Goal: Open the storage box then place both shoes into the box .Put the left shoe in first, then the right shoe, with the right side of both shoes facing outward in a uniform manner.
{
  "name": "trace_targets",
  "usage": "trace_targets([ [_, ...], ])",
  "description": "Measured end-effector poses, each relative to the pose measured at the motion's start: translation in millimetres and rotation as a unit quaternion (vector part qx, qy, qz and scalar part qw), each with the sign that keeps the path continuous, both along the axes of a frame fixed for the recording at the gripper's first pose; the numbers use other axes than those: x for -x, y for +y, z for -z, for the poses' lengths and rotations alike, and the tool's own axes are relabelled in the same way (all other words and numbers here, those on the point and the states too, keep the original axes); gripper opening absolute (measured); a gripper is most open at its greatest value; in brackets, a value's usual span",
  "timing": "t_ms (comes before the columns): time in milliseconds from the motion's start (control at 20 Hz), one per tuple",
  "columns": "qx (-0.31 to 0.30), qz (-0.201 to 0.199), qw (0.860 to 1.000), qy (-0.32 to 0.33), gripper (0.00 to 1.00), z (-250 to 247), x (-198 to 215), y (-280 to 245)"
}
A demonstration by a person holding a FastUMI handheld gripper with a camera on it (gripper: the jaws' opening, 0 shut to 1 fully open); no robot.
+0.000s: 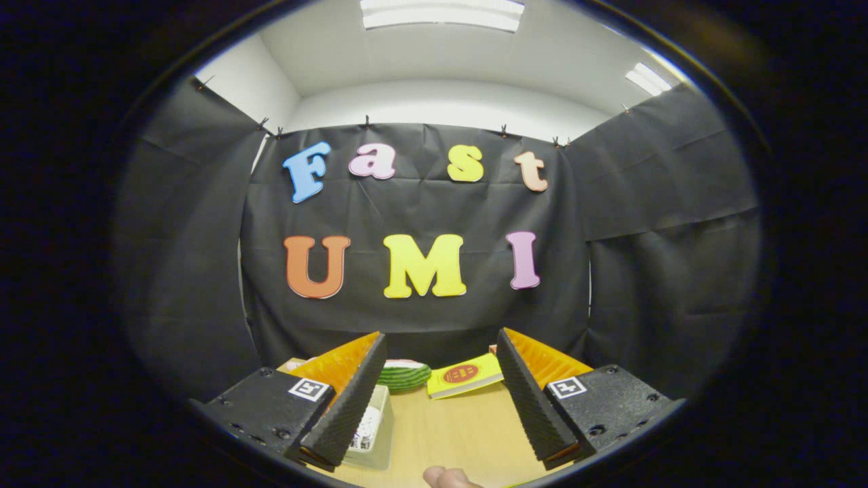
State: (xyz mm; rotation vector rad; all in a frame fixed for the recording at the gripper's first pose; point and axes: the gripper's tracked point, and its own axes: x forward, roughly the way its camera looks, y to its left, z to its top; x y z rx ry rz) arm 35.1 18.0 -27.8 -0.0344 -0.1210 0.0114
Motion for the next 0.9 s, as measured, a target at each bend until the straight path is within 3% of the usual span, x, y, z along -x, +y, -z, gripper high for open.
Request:
trace_targets([
  [300, -0.011, -0.026, 1.000, 0.008, 1.00, 8.4, 18.4, -11.5],
  [900, -0.015, -0.024, 1.000, 0.010, 1.00, 15.6, 38.4, -31.5],
])
